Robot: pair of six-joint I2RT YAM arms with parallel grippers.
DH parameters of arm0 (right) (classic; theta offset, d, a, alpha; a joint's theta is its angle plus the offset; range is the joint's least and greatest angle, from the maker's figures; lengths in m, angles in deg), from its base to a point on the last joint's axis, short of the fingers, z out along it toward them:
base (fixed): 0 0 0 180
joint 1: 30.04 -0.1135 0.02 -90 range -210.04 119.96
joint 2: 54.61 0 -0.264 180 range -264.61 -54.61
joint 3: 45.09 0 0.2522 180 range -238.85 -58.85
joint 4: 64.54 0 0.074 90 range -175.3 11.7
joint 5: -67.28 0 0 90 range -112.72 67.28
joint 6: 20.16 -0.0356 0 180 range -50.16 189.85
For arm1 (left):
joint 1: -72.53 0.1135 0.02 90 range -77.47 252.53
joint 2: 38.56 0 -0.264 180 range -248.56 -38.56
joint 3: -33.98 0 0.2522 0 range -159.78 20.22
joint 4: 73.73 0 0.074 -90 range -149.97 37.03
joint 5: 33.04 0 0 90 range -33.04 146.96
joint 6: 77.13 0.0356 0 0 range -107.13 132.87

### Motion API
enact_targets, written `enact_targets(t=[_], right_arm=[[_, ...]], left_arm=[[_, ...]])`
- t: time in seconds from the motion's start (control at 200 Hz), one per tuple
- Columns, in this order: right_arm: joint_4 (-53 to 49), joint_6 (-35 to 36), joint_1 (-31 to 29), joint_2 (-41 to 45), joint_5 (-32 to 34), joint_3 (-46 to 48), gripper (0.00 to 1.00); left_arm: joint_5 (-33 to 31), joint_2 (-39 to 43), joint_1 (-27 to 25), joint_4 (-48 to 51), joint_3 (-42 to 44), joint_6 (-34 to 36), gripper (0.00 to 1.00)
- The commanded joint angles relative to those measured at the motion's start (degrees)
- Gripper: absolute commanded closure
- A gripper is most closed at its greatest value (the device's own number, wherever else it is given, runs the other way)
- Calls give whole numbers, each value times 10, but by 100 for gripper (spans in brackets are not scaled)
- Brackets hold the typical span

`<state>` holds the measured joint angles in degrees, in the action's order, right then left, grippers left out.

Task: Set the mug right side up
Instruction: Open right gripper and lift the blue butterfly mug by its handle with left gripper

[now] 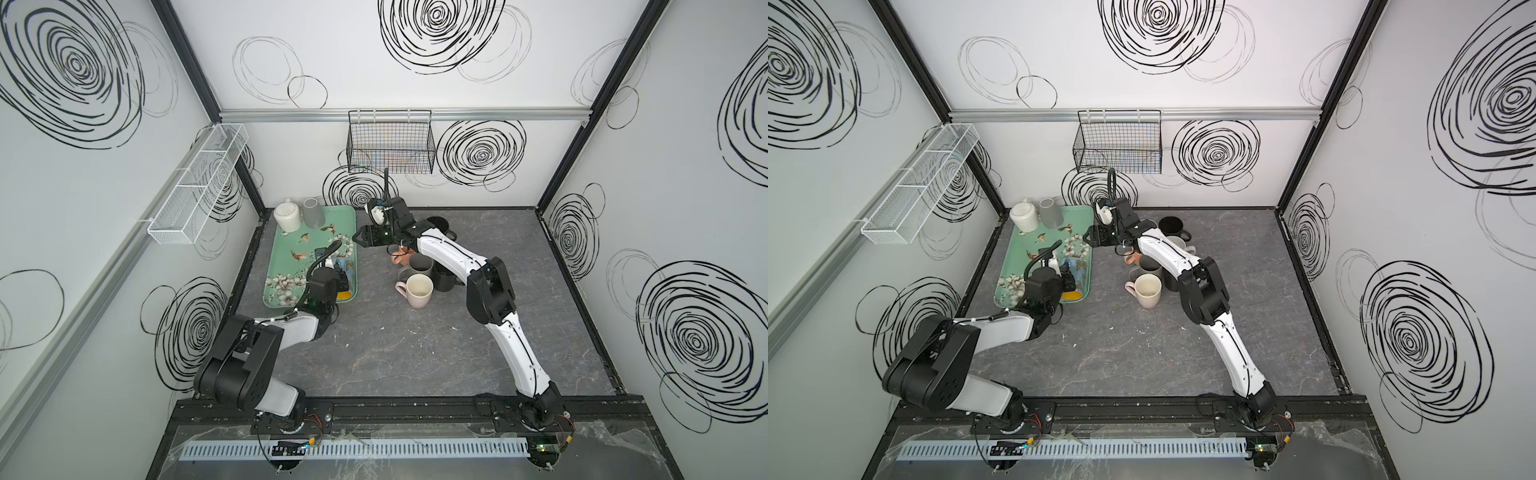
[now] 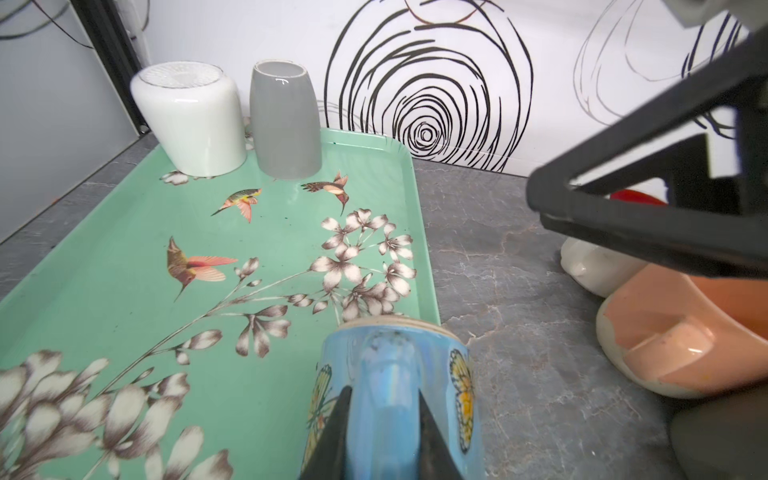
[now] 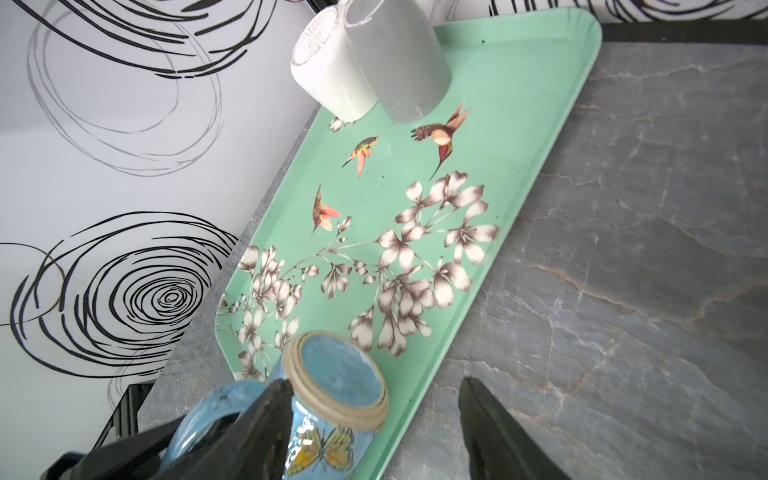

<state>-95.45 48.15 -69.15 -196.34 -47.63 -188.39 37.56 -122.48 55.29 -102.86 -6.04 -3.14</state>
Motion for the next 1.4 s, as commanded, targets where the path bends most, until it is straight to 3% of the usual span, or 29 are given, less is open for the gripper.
enact_targets(t=[0.0,0.11,0.18,0.31,0.4,0.475,0.615,0.786,1.091,1.266,1.396], right_arm=[[25,5,-8,-29,-20,-37,35],[-2,-12,-8,-43,-62,-48,36],[-11,-18,-4,-30,-81,-27,36],[56,-17,3,41,-83,94,36],[119,-57,19,83,-100,173,35],[168,-95,34,114,-114,226,35],[248,-122,41,171,-121,314,31],[281,-97,26,221,-98,378,30],[167,13,28,187,-134,254,30],[297,-131,47,208,-136,329,27],[238,-91,18,203,-119,306,24]], left_arm=[[-98,38,-24,-172,18,18,100],[-70,31,-17,-150,11,1,100],[-13,31,-1,-118,-6,-6,100],[108,28,33,-128,-16,-6,100],[223,15,68,-137,-36,-24,100],[273,14,89,-128,-51,-36,100],[316,34,117,-121,-69,-50,100],[386,47,153,-116,-96,-80,100],[497,59,192,-62,-133,-23,100],[468,68,204,-66,-126,-34,100],[453,56,204,-124,-106,-65,100]])
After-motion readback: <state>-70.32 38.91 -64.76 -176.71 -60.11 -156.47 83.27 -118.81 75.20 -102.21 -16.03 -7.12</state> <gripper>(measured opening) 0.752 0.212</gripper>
